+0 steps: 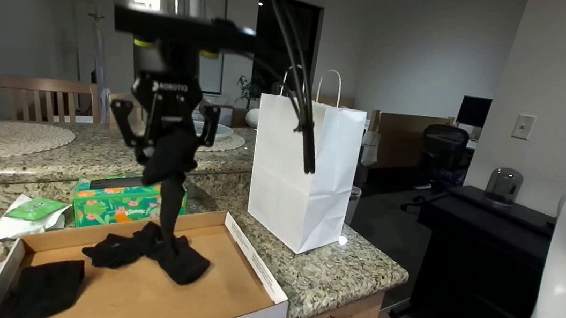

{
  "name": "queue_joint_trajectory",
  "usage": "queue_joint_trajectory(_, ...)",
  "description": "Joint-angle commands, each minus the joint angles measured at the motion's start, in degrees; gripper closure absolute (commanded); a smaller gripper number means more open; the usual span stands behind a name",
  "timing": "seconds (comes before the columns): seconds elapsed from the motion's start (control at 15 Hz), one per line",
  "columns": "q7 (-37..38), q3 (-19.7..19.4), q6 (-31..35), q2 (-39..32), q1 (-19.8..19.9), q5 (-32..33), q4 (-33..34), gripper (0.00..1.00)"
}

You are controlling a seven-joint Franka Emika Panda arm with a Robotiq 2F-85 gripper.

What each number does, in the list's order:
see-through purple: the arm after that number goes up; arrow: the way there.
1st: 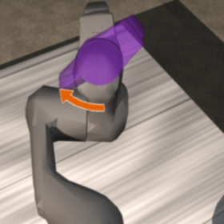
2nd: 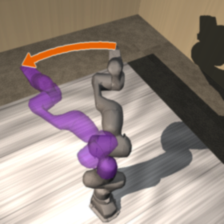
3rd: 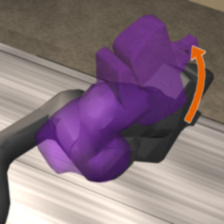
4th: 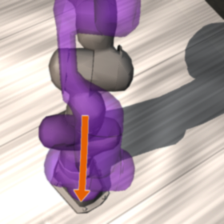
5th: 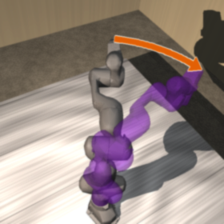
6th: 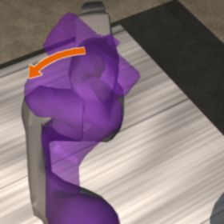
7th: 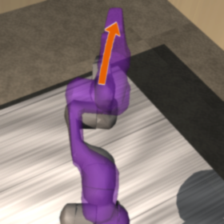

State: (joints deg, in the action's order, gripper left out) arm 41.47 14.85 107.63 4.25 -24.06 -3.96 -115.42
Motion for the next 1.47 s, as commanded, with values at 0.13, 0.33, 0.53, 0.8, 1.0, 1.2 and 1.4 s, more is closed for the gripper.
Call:
queue_joint_trajectory(0.13, -2.6, 1.5, -15.3, 8.7, 4.9, 1.0, 9.7, 0.88)
queue_joint_trajectory(0.33, -4.9, 0.8, -24.1, 10.2, 8.0, 2.6, 18.6, 0.89)
queue_joint_trajectory(0.53, -9.4, -0.9, -31.9, 9.5, 11.7, 3.7, 29.1, 0.89)
queue_joint_trajectory(0.8, -15.8, -5.0, -38.6, 5.7, 17.1, 3.5, 42.7, 0.89)
queue_joint_trajectory(1.0, -20.9, -9.0, -41.0, 2.0, 20.2, 2.6, 50.8, 0.89)
queue_joint_trajectory(1.2, -27.4, -13.3, -40.8, -1.0, 21.9, 1.1, 53.4, 0.89)
queue_joint_trajectory(1.4, -33.7, -16.0, -39.3, -2.9, 22.8, 0.2, 50.7, 0.89)
